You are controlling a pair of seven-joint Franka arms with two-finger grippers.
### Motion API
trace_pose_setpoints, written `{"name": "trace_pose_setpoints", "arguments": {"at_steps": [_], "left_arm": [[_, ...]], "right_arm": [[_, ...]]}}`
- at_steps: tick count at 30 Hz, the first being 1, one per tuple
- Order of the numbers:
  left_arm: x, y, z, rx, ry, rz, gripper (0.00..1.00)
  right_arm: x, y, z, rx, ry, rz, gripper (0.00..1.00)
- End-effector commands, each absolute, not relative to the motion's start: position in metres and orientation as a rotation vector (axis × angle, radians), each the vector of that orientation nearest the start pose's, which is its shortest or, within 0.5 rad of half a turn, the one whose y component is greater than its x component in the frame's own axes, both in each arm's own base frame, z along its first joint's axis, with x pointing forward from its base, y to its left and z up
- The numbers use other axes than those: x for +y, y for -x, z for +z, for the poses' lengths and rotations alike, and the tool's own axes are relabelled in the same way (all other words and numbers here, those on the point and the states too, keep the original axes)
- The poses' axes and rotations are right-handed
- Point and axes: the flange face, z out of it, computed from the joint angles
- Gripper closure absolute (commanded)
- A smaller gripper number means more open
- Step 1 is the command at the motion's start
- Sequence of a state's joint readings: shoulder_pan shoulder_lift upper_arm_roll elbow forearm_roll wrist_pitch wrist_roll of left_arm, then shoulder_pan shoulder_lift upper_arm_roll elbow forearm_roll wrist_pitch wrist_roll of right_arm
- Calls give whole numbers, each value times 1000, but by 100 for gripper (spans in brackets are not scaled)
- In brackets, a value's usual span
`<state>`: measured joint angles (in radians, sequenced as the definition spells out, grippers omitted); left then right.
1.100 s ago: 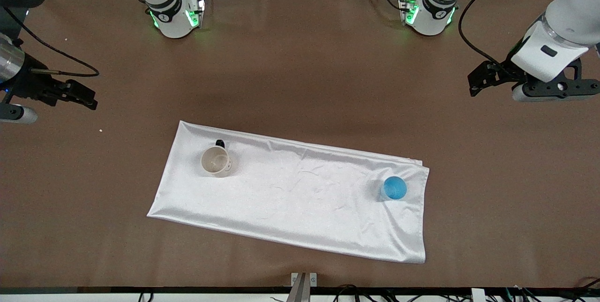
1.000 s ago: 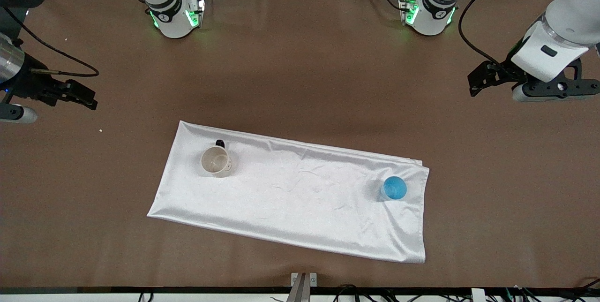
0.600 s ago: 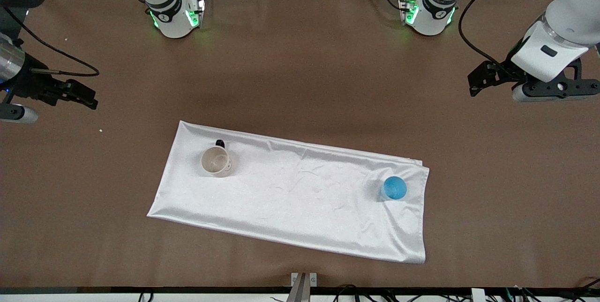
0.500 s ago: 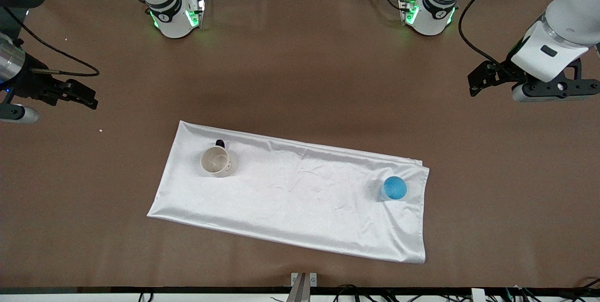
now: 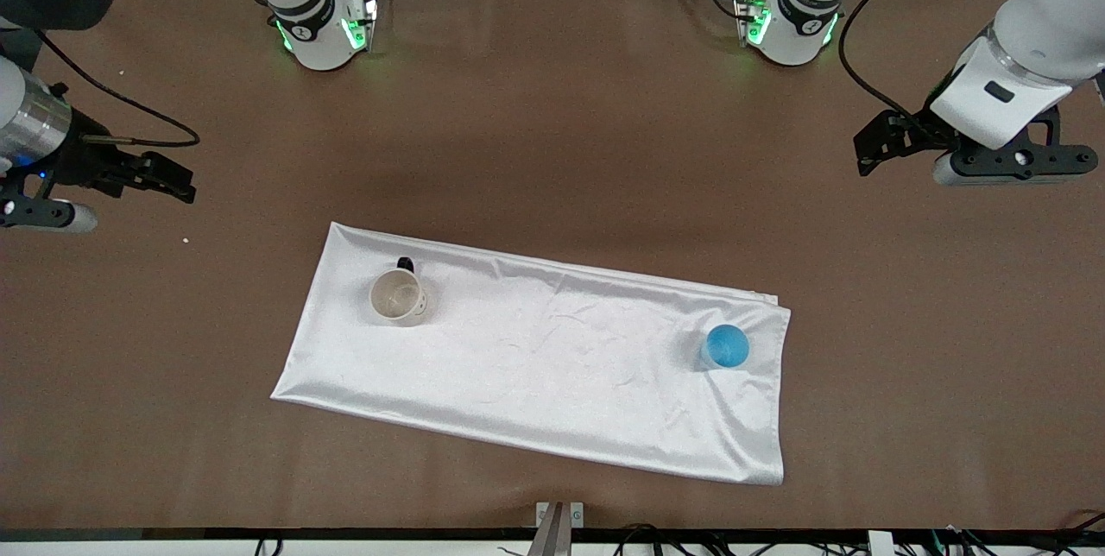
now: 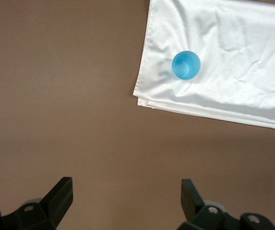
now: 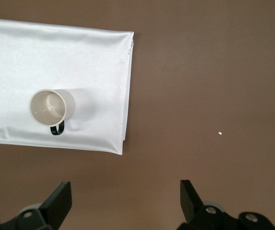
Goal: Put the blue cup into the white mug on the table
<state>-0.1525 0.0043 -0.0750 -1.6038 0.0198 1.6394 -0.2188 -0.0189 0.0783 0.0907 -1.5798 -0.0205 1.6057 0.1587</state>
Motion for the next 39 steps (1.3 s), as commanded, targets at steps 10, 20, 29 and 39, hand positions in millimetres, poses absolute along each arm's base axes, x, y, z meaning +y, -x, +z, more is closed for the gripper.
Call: {"name": "trace_pose_setpoints", "arguments": {"at_steps": [10, 20, 29, 39], "left_arm": [[-141, -556, 598, 44, 3136, -12, 0], [-157, -566, 573, 81, 3127, 31, 0], [-189, -582, 532, 154, 3121, 57, 0], [-208, -602, 489, 186, 3132, 35, 0]], "right_arm": [[66, -560, 538, 66, 3148, 54, 0], [66, -559, 514, 66, 3149, 59, 0], [74, -553, 482, 47, 3149, 69, 0], [102, -538, 430, 22, 3143, -10, 0]]}}
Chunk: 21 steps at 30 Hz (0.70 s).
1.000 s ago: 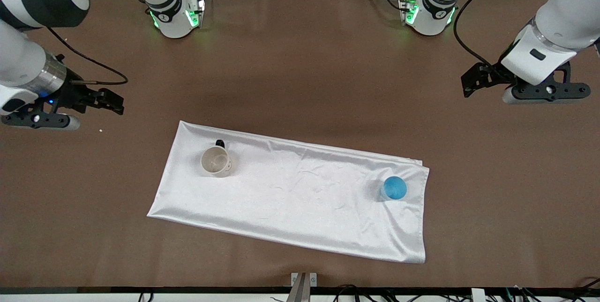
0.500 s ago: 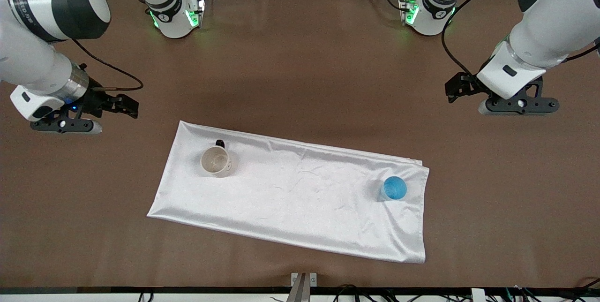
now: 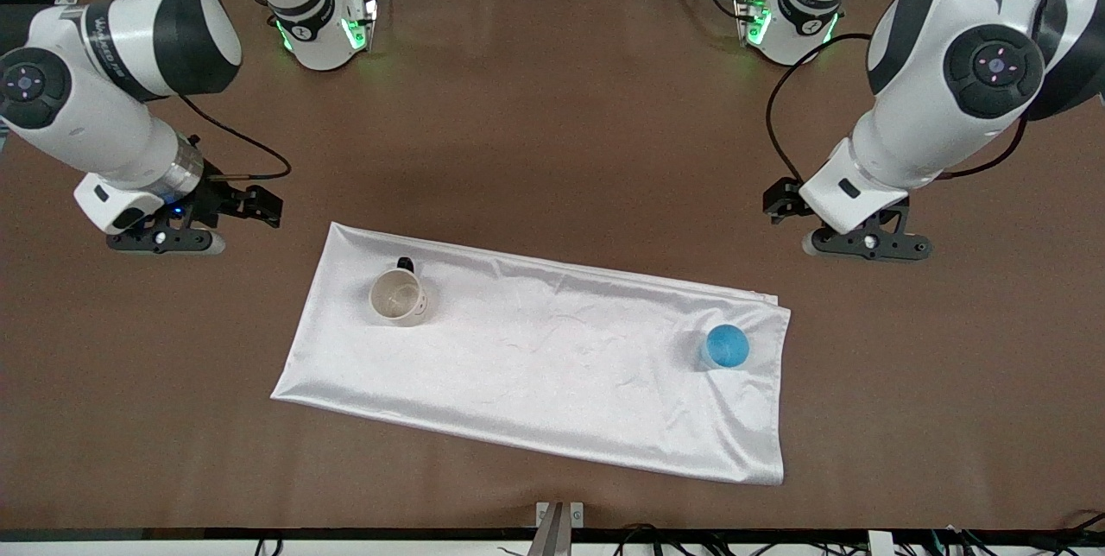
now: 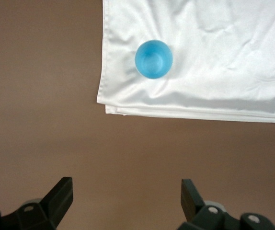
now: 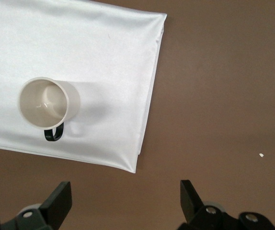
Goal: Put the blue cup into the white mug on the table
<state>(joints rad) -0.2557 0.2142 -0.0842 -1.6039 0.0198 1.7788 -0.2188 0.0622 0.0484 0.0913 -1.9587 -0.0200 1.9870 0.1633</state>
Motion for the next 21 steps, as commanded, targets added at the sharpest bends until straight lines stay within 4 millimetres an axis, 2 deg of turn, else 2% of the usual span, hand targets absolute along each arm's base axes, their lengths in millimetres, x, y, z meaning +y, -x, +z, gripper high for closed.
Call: {"name": "trace_pose_setpoints", "arguments": {"at_steps": [1, 7, 10, 13, 18, 21], "left_arm": [[-209, -604, 483, 189, 3133, 35, 0], [-226, -615, 451, 220, 3140, 11, 0], [-237, -618, 436, 242, 3142, 5, 0], [-241, -625, 421, 244, 3148, -14, 0], [-255, -631, 393, 271, 3154, -43, 0], [-259, -639, 378, 277, 3159, -56, 0]], "right_arm": [[109, -537, 425, 19, 3142, -15, 0], [165, -518, 386, 58, 3128, -62, 0], [189, -510, 364, 18, 3120, -83, 0], [198, -511, 348, -3, 3119, -72, 0], [202, -512, 333, 33, 3123, -44, 0], [218, -506, 321, 21, 3125, -24, 0]]}}
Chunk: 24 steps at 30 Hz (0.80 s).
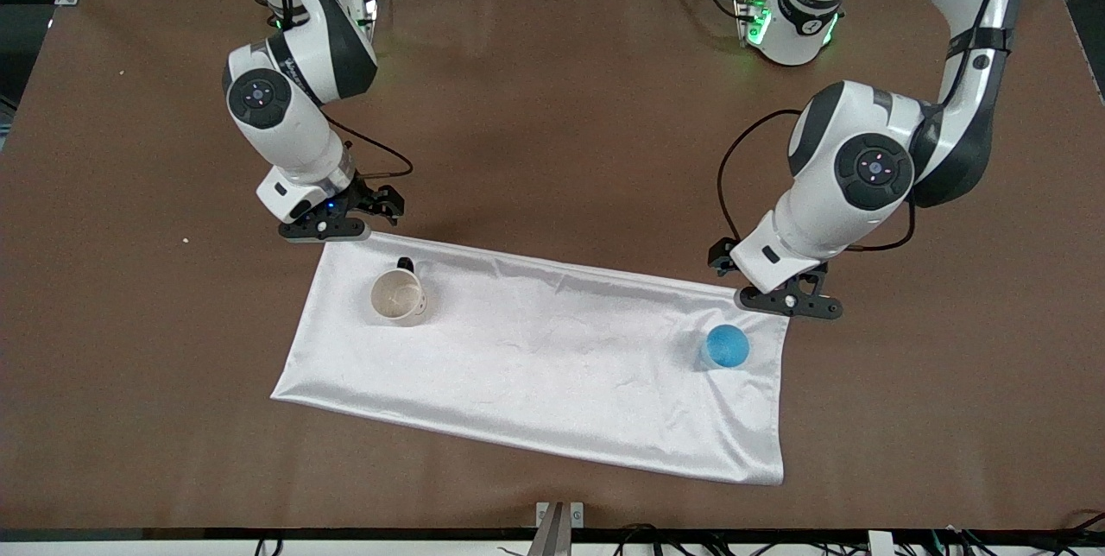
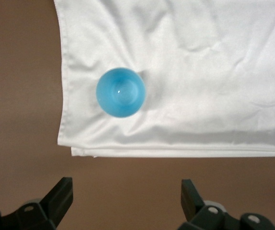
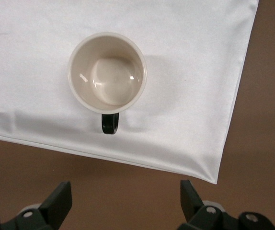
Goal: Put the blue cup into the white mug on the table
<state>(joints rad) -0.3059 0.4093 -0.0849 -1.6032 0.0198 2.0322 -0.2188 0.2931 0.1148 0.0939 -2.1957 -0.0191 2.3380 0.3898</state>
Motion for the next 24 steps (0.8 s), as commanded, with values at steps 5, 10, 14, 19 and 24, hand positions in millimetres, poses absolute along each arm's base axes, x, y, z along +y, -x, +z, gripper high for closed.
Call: {"name": "trace_pose_setpoints", "arguments": {"at_steps": [5, 10, 14, 19, 24], "left_arm": [[-265, -648, 356, 305, 3147, -46, 0], [-271, -654, 332, 323, 3141, -79, 0], [-272, -659, 309, 332, 3139, -102, 0], [-275, -662, 290, 366, 3115, -134, 0], [-280, -662, 275, 379, 3118, -147, 0]], "right_arm": [[231, -508, 290, 18, 3114, -37, 0], [245, -507, 258, -38, 3105, -68, 0], [249, -510, 242, -60, 3098, -77, 0], [252, -516, 232, -78, 3102, -67, 0], [256, -522, 220, -178, 3128, -105, 0]]}}
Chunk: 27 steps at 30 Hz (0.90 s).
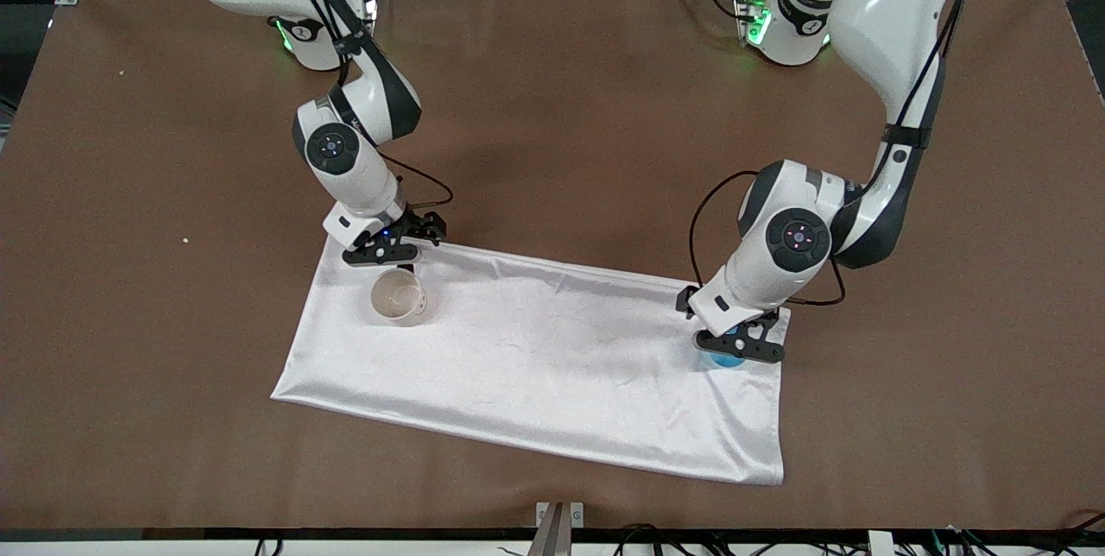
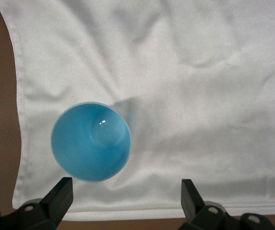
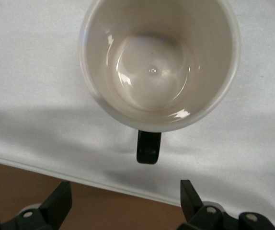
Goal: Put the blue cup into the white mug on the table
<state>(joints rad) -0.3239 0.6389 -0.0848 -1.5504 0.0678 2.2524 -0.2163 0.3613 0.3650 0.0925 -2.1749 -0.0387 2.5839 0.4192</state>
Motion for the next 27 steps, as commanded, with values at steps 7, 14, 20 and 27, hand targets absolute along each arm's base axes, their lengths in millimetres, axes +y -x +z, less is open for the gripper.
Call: {"name": "trace_pose_setpoints", "arguments": {"at_steps": [7, 14, 20, 27], "left_arm": [[-287, -663, 256, 414, 3108, -192, 0], [-289, -663, 245, 426, 3103, -194, 0], [-287, -661, 231, 423, 3101, -164, 0], [-286, -660, 221, 427, 3098, -148, 43]], "right_arm": [[253, -534, 211, -187, 3118, -159, 0], [254, -551, 209, -168, 3114, -176, 0], [249, -562, 207, -148, 3113, -185, 6], [249, -565, 206, -159, 3116, -196, 100]]}}
